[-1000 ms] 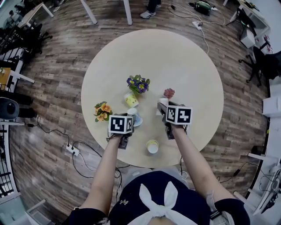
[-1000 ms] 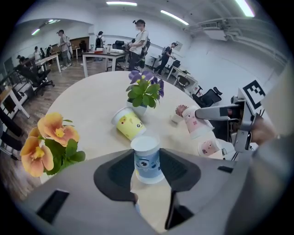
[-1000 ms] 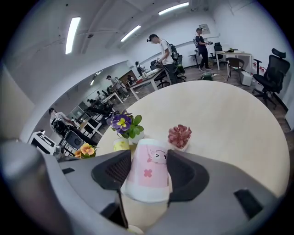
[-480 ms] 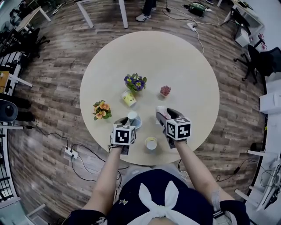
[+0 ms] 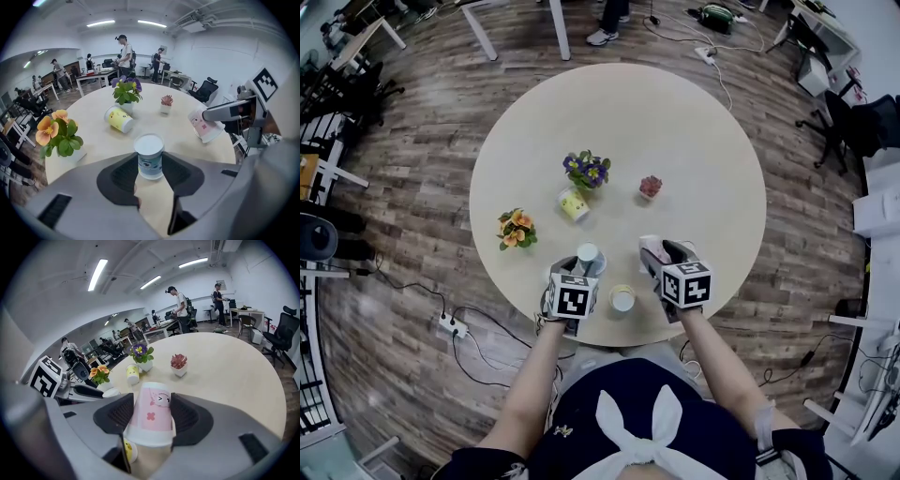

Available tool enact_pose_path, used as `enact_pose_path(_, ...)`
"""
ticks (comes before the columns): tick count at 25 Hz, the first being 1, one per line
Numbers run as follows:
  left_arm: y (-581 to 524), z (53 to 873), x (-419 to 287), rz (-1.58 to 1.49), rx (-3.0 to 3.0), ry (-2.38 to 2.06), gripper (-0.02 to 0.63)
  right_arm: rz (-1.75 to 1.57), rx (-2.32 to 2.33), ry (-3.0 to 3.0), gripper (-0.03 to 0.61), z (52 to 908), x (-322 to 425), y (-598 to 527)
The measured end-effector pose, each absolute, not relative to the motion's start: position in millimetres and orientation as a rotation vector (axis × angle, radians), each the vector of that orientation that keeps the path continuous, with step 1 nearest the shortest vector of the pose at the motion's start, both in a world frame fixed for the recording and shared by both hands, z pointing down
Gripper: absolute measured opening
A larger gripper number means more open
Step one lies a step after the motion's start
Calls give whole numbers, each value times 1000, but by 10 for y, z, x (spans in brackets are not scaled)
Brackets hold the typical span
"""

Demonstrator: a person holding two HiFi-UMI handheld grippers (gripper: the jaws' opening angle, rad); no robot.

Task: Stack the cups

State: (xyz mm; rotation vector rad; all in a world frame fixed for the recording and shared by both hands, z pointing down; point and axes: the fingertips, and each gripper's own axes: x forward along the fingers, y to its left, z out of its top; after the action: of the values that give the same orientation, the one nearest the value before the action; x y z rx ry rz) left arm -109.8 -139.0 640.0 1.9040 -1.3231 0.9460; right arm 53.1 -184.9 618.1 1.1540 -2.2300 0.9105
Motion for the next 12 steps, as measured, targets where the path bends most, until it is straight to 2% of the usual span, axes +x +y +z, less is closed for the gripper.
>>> enact_pose_path(12,-1159,6473,-998,1016,1919,-1308,158,768,1110,-2226,252,6425,512,-1550)
